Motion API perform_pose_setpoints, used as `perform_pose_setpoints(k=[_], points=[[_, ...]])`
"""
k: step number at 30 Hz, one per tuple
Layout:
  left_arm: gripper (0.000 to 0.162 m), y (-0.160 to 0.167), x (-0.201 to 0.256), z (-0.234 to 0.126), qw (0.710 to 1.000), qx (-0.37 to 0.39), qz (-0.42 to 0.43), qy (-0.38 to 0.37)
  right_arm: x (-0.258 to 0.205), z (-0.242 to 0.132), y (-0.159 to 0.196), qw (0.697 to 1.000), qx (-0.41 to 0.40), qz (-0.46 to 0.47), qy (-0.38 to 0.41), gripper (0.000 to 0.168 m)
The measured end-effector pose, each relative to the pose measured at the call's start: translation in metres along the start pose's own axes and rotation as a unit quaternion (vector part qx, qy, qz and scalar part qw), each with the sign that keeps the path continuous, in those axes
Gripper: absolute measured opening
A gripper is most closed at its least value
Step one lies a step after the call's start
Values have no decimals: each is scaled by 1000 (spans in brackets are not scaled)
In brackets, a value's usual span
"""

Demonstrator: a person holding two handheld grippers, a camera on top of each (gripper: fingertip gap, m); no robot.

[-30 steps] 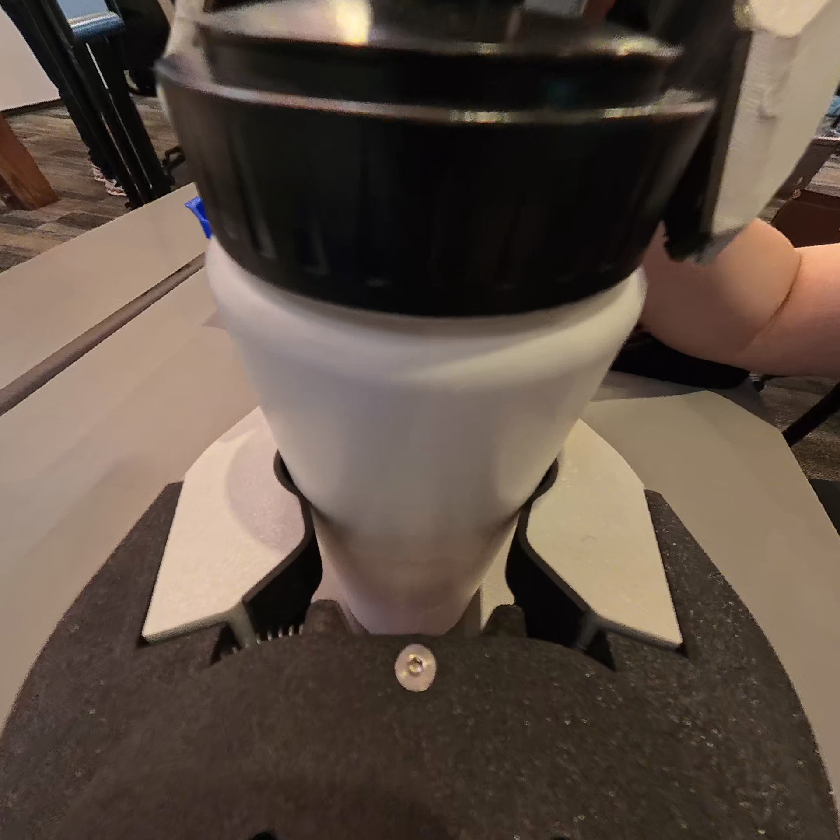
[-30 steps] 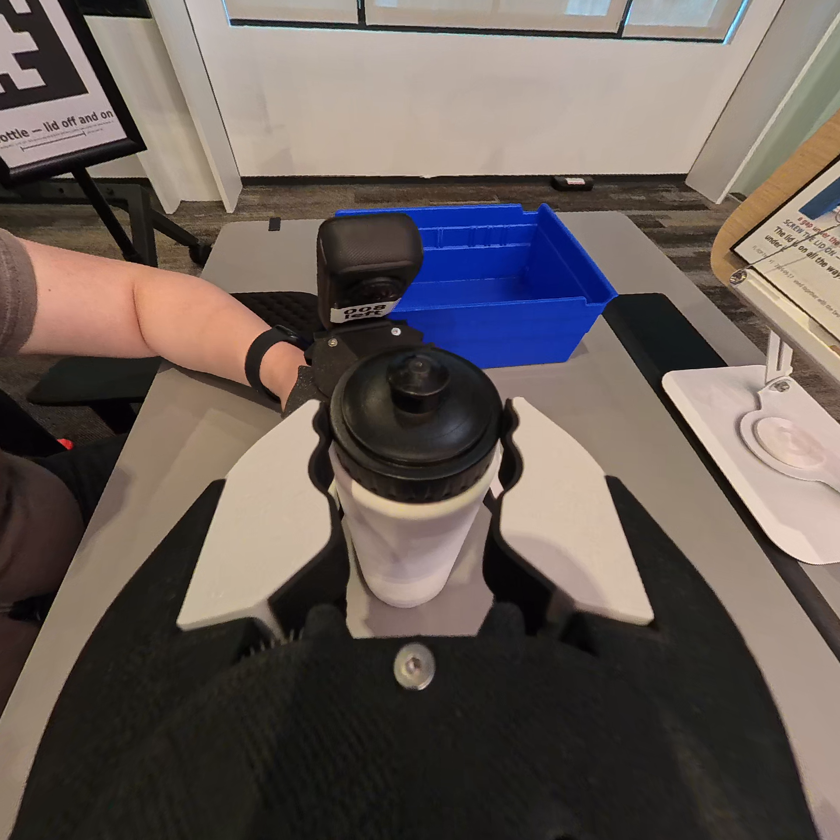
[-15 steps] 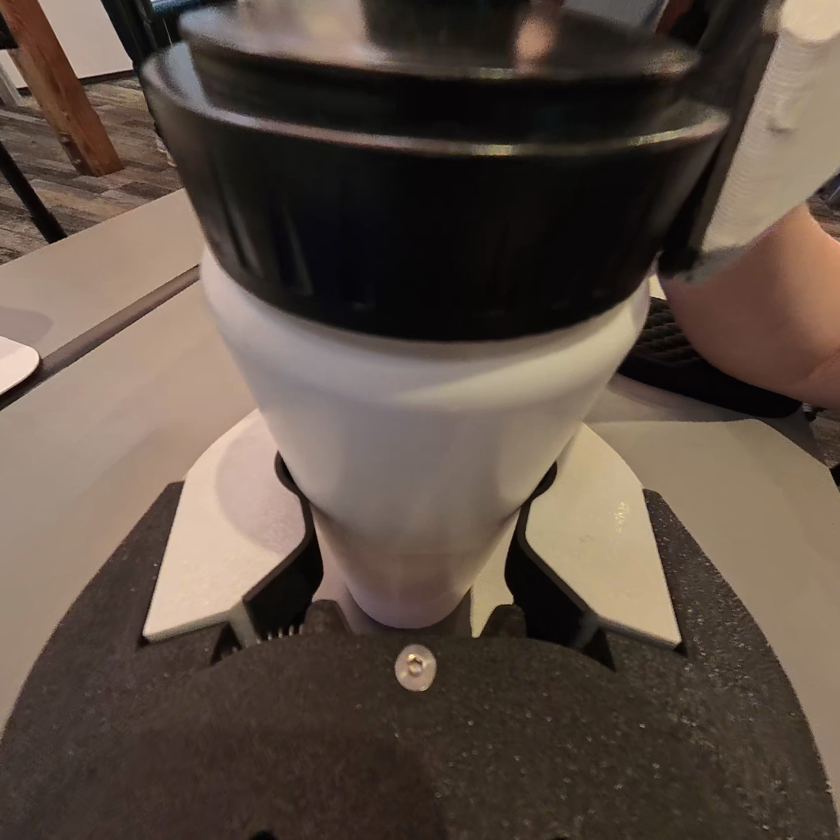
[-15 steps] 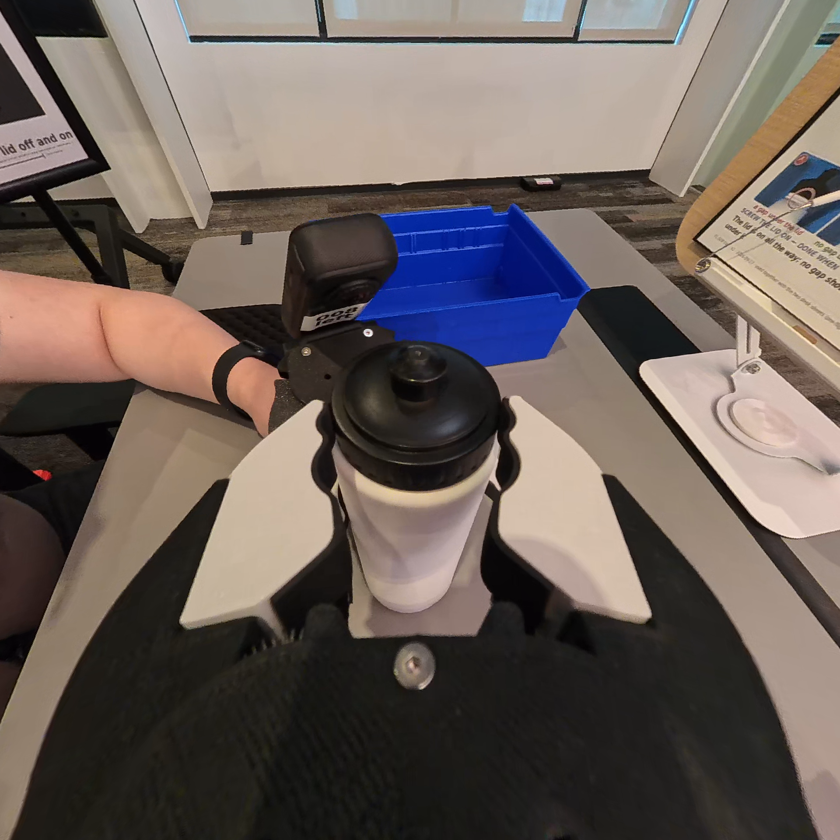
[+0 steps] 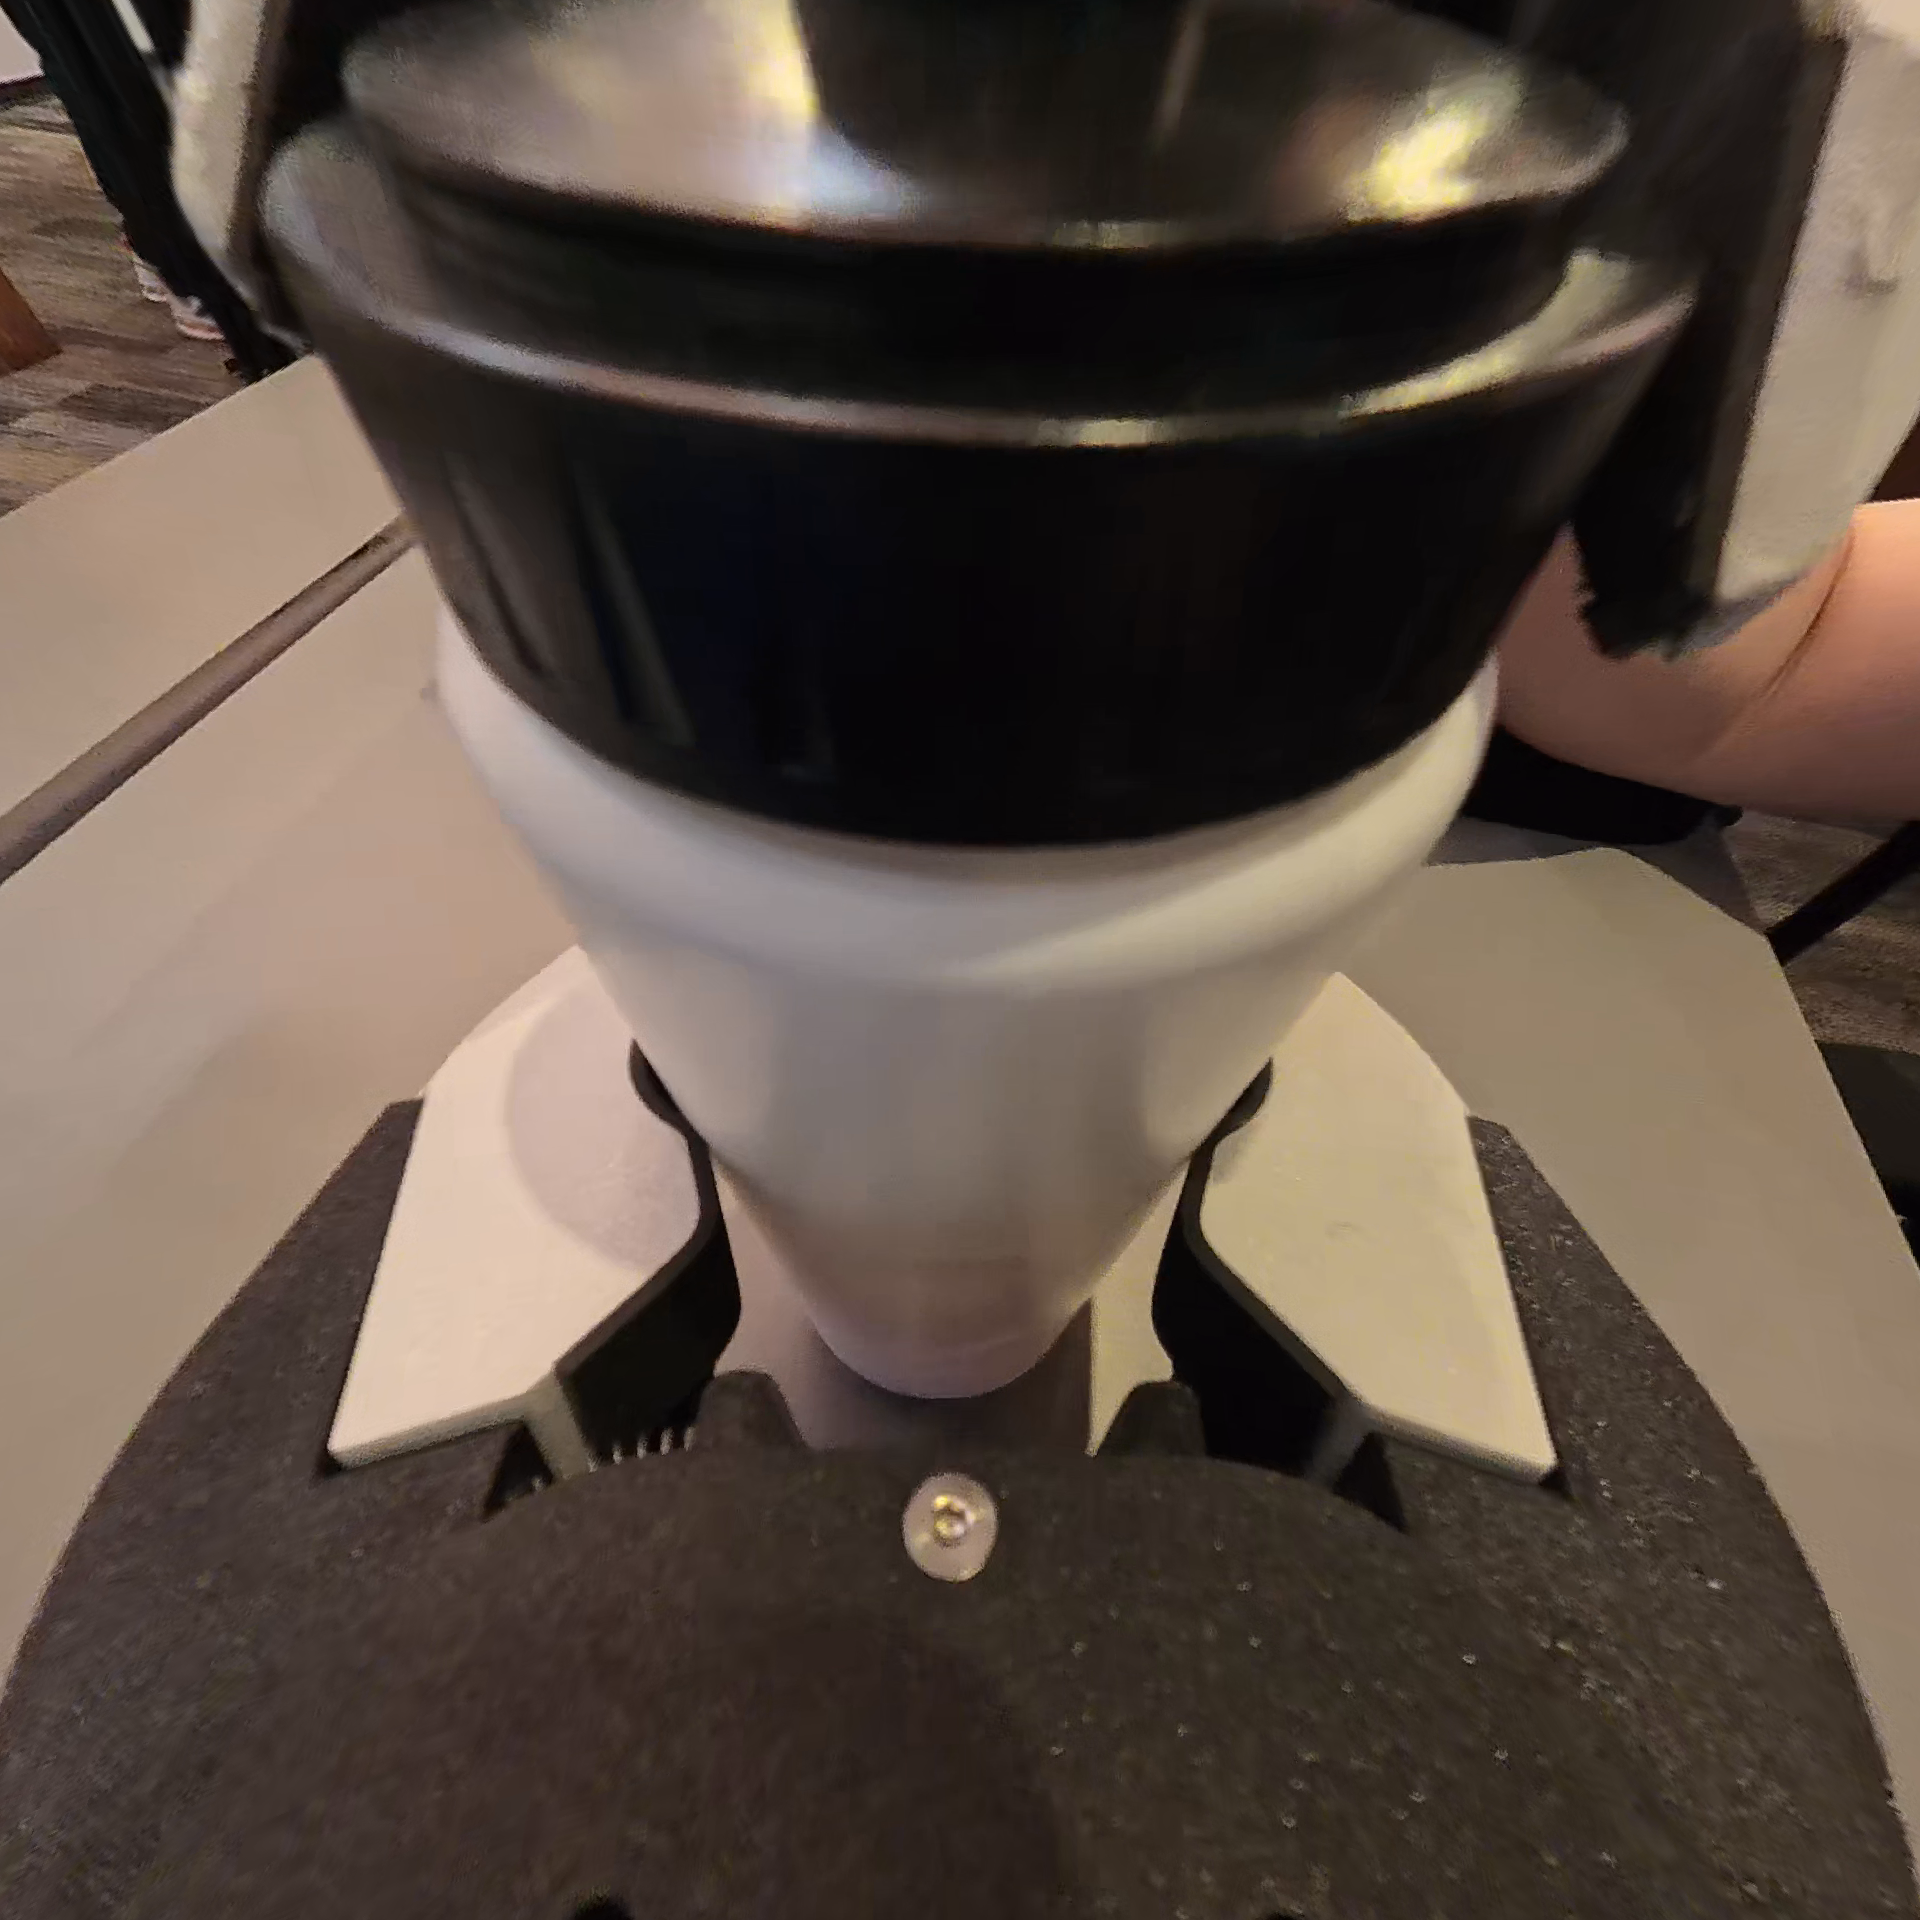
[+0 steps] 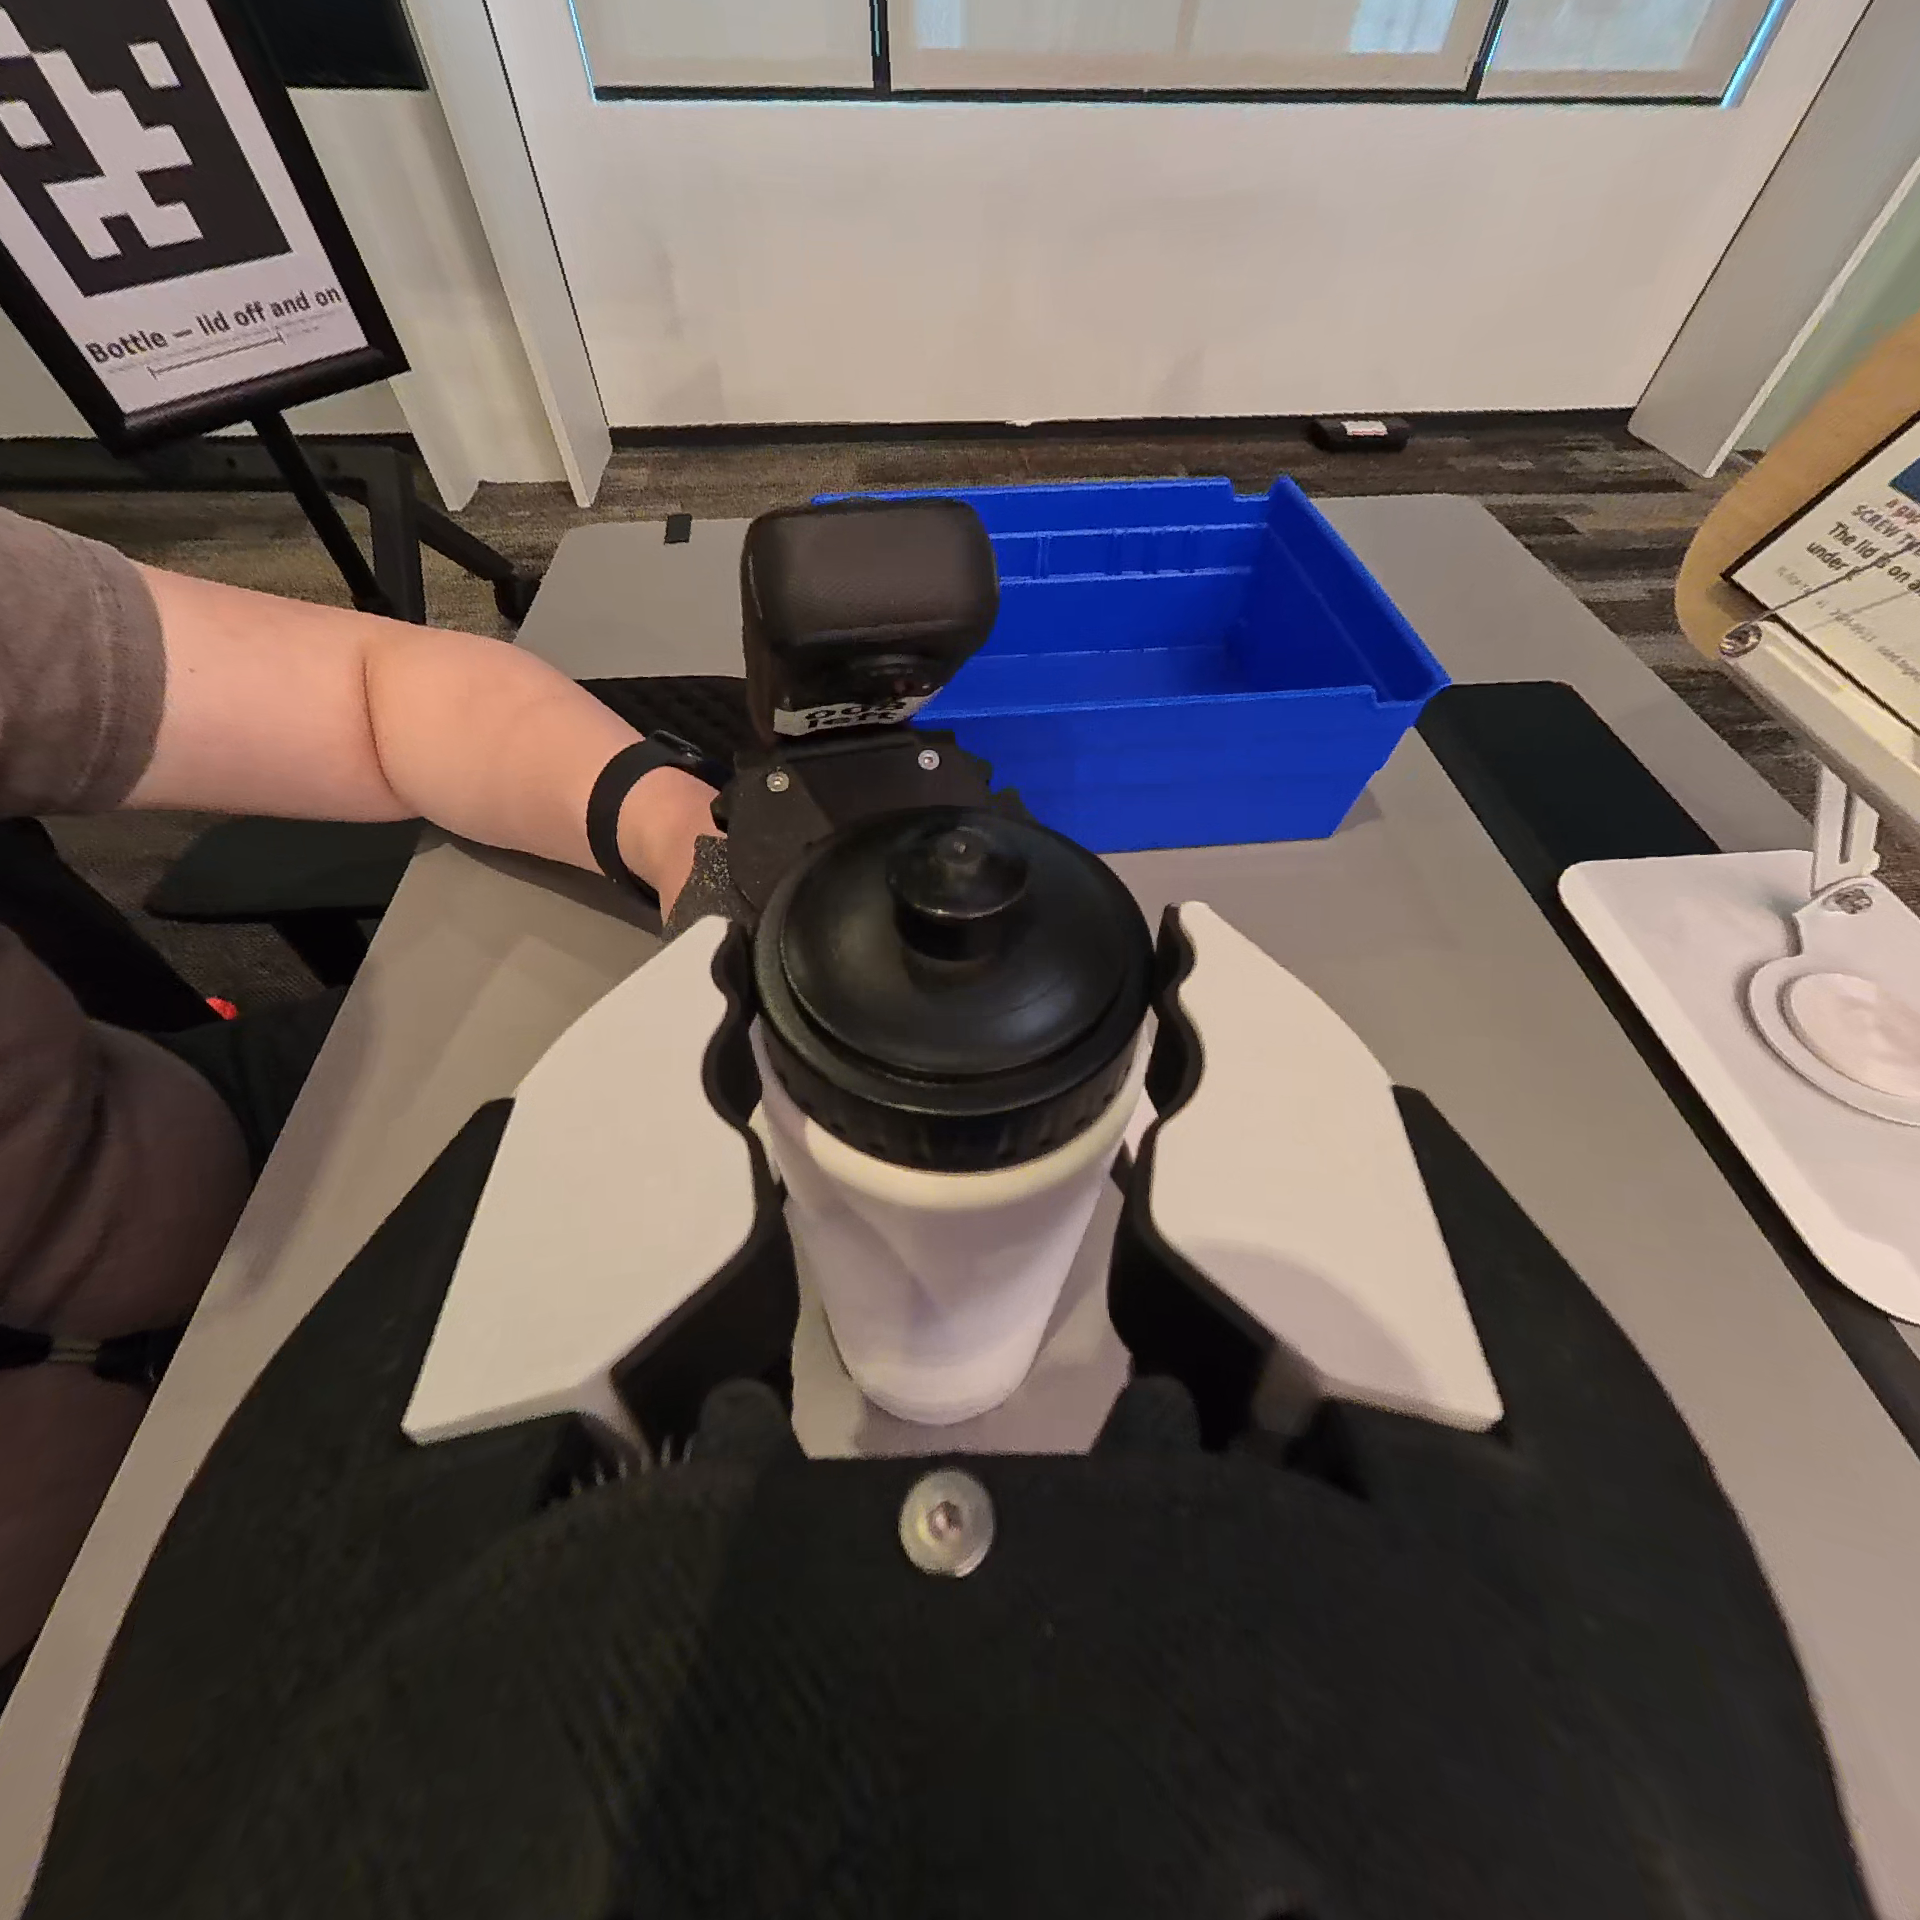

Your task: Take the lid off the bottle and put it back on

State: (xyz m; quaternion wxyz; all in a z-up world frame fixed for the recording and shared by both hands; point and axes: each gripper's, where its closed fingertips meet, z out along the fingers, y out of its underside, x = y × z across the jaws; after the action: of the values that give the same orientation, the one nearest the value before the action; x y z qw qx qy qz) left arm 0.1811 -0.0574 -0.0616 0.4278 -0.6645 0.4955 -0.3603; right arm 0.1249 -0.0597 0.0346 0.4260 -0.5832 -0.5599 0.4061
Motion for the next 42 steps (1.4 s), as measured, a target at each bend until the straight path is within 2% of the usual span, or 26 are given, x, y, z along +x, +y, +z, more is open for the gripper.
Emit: perform_pose_setpoints(k=[4, 14, 17, 20, 21, 23, 26, 28, 38, 42], points=[[101, 0, -3, -1, 1000, -3, -14, 0, 4, 2, -2, 1000, 8, 19, 8, 76], [98, -2, -3, 3, 1000, -18, -17, -19, 3, 3, -3, 999, -15, -9, 39, 76], [99, -3, -2, 3, 1000, -9, -20, -16, 4, 3, -5, 1000, 4, -2, 31, 76], [101, -9, -4, -1, 999, 40, -21, -8, 6, 3, -5, 1000, 23, 4, 16, 75], [101, -17, -4, -5, 997, 79, -14, -4, 5, 2, -5, 1000, 25, -1, 10, 75], [111, -36, -3, -14, 989, 147, -15, 3, 4, 2, -5, 1000, 29, -10, 3, 75], [110, -30, -4, -8, 994, 108, 2, 4, 2, 1, -4, 999, 27, -17, -8, 76], [101, -26, -1, -3, 995, 103, 5, 11, 2, -3, -2, 1000, 18, -17, -10, 76], [99, -22, 3, 5, 999, 49, 16, 5, -1, -14, 6, 999, -37, -4, -21, 76], [99, -22, 1, 5, 999, 38, 9, -2, 1, -13, 6, 999, -36, 10, -16, 76]])
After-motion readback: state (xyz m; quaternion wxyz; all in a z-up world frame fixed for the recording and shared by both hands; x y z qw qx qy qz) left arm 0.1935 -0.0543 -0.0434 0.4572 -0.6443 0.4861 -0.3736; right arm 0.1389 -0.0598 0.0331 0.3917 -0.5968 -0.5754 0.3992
